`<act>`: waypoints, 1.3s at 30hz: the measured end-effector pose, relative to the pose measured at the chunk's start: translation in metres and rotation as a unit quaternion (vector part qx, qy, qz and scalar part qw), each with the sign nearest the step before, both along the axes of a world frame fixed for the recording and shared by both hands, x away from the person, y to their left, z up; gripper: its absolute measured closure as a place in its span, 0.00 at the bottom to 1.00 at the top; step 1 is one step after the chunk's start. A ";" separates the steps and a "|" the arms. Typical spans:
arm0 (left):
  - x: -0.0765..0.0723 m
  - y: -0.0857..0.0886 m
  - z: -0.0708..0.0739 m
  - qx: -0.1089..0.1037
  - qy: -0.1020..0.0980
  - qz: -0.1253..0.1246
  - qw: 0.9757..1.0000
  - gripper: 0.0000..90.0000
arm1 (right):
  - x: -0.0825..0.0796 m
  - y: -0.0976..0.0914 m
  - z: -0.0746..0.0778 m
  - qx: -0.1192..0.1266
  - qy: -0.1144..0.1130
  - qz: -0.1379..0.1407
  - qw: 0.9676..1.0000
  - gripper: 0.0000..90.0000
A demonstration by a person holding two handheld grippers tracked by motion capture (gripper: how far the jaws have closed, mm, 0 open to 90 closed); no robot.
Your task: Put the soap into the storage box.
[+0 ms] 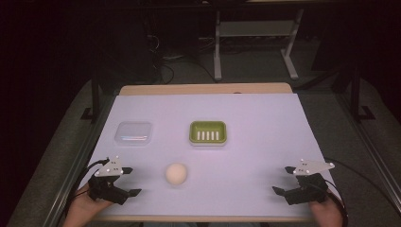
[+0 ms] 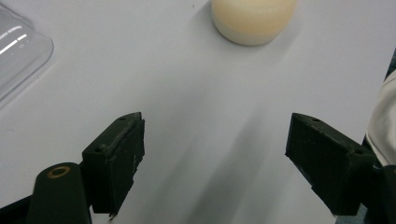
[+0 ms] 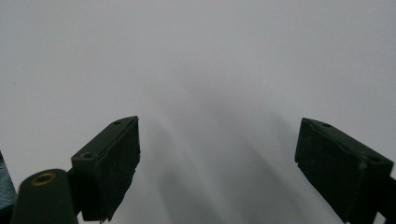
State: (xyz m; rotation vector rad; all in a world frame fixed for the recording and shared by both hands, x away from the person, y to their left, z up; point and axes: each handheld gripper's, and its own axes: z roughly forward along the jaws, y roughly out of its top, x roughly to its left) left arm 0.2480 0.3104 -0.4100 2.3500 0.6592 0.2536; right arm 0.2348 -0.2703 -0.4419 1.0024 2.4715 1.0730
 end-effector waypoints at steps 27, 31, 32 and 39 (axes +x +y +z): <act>0.005 -0.044 0.012 0.036 0.007 -0.058 0.998 0.20 | -0.001 0.001 0.002 0.008 -0.016 0.003 1.000 0.15; 0.009 -0.053 0.013 0.041 0.008 -0.064 0.997 0.20 | -0.002 0.002 0.003 0.009 -0.017 0.002 1.000 0.15; 0.010 -0.055 0.013 0.044 0.009 -0.066 0.997 0.20 | -0.002 0.001 0.003 0.010 -0.020 0.002 1.000 0.15; 0.016 -0.067 0.015 0.055 0.011 -0.079 0.995 0.20 | -0.003 0.001 0.003 0.008 -0.024 0.000 1.000 0.15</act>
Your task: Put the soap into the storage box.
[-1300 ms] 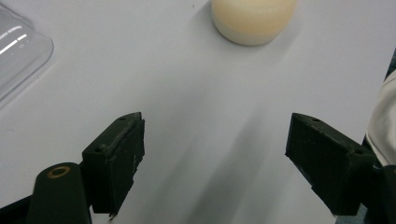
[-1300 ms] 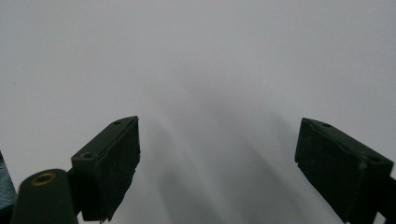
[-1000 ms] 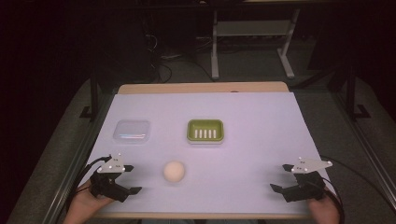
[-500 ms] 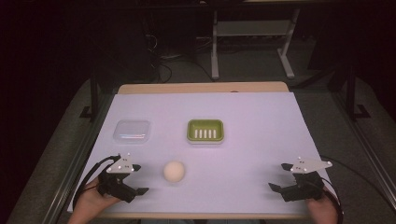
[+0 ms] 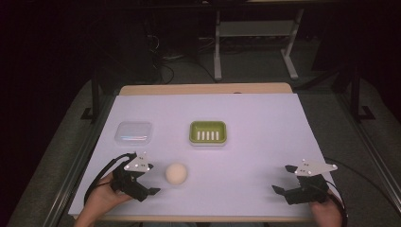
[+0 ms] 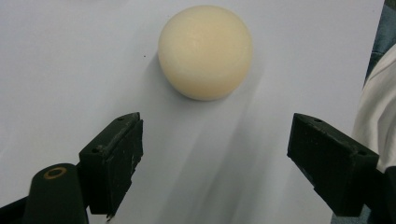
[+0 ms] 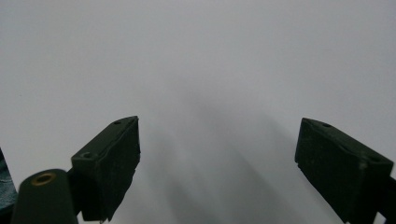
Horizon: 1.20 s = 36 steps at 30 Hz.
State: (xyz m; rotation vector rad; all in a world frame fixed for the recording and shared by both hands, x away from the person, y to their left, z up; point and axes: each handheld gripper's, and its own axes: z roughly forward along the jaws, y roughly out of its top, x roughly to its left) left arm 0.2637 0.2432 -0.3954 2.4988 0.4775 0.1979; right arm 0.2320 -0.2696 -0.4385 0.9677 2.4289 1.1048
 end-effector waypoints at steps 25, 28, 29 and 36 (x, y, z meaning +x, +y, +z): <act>0.016 -0.025 0.006 0.014 0.004 -0.027 1.000 0.20 | -0.002 0.003 0.001 0.001 0.000 0.003 1.000 0.15; 0.017 -0.027 0.006 0.014 0.007 -0.028 0.999 0.20 | -0.002 0.004 0.001 0.000 -0.002 0.004 1.000 0.15; 0.017 -0.028 0.006 0.014 0.007 -0.028 0.999 0.20 | -0.002 0.004 0.001 0.001 -0.002 0.005 1.000 0.15; 0.020 -0.035 0.004 0.018 0.008 -0.032 0.999 0.20 | -0.002 0.004 0.001 -0.003 -0.003 0.004 1.000 0.15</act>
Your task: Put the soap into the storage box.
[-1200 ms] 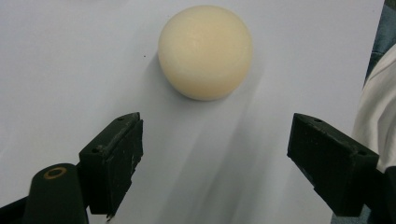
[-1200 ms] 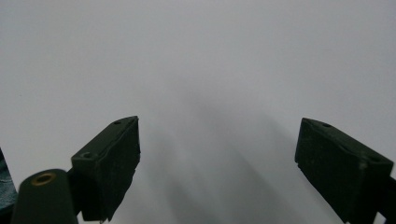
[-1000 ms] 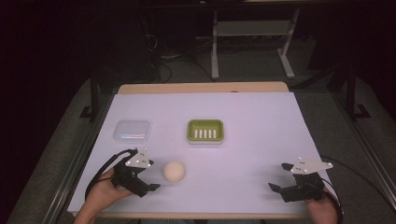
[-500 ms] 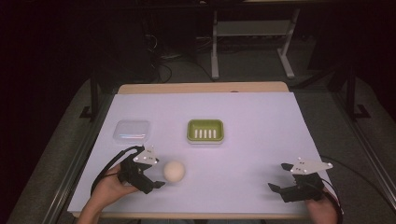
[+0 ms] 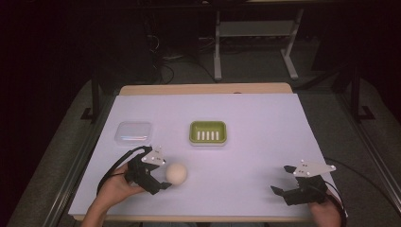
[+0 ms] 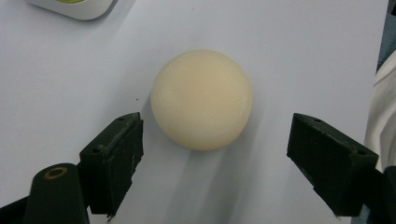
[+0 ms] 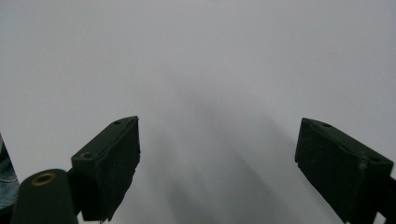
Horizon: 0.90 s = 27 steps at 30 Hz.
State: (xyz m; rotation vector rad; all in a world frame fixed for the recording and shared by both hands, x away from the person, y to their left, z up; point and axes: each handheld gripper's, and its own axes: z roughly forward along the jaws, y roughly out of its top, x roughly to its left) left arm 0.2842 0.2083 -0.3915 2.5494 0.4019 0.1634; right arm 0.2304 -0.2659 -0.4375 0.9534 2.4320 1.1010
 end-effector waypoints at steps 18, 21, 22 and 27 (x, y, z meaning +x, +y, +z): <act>0.011 -0.016 -0.006 0.024 0.010 -0.010 1.000 0.20 | -0.001 0.001 0.000 0.005 0.003 0.000 1.000 0.15; 0.015 -0.018 -0.010 0.028 0.018 -0.005 0.999 0.20 | -0.001 0.001 0.001 0.003 0.003 0.001 1.000 0.15; 0.016 -0.019 -0.011 0.032 0.020 -0.007 0.999 0.20 | -0.001 0.001 0.001 0.002 0.003 0.002 1.000 0.15; 0.018 -0.023 -0.014 0.038 0.031 -0.009 0.999 0.19 | -0.001 0.001 0.000 0.004 0.002 0.001 1.000 0.15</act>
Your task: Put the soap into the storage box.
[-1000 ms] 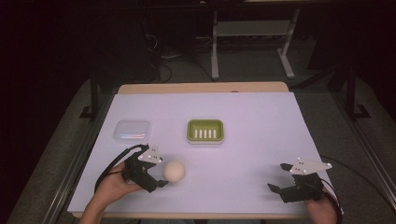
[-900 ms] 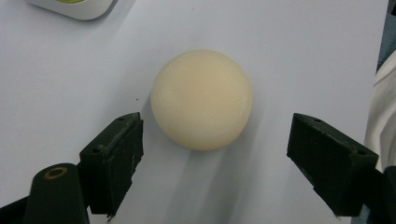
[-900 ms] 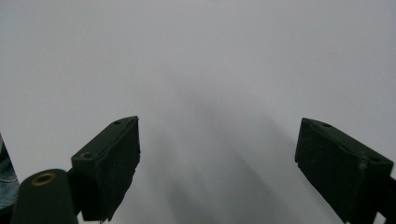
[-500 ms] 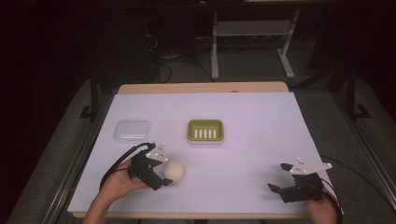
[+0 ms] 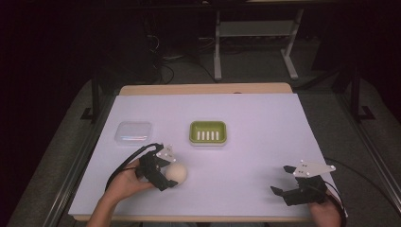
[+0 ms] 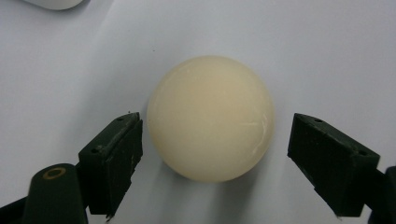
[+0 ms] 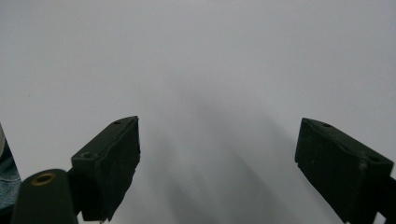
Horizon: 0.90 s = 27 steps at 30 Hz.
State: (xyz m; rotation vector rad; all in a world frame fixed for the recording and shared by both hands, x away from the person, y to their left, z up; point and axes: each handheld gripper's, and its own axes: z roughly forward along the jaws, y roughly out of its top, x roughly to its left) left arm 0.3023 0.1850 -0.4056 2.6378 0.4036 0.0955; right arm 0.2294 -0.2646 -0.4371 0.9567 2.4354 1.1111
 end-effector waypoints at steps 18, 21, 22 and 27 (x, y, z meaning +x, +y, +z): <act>0.006 -0.015 -0.014 0.031 0.007 -0.005 0.999 0.23 | 0.000 0.002 0.000 -0.001 -0.002 0.009 1.000 0.15; 0.007 -0.017 -0.015 0.032 0.007 -0.006 0.999 0.24 | 0.000 0.002 0.000 0.000 -0.002 0.011 1.000 0.15; 0.007 -0.017 -0.015 0.034 0.005 -0.007 0.999 0.24 | 0.000 0.002 0.000 0.000 -0.002 0.011 1.000 0.15; 0.008 -0.018 -0.016 0.032 0.006 -0.008 0.999 0.26 | 0.000 0.002 0.000 0.000 -0.001 0.011 1.000 0.15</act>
